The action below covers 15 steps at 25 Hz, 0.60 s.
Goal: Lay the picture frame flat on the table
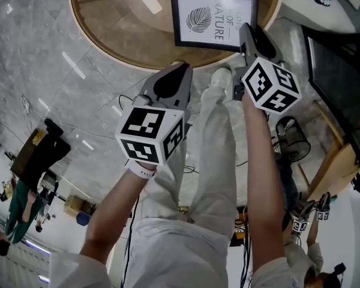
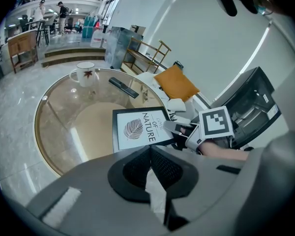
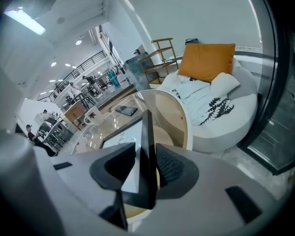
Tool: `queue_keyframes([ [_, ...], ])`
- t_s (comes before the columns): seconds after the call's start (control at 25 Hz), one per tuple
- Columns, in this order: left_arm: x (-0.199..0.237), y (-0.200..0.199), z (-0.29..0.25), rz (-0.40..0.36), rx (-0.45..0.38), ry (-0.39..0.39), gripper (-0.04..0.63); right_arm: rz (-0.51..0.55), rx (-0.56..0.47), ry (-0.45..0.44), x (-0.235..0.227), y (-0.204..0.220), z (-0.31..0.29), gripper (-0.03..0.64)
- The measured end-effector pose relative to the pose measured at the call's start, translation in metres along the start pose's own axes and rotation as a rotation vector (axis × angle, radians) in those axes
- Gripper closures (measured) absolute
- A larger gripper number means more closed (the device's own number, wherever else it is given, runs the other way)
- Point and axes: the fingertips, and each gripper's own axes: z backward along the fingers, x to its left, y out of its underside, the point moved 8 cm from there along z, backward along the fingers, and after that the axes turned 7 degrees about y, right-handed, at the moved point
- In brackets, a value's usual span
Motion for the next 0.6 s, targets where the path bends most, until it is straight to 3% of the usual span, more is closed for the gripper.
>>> queue_keyframes([
  [0.6,-0.013,0.003,-0.004,-0.015,0.005,0.001,0.591,0.181,0.067,0.080,-0.006,0.011,-0.018,0.535],
])
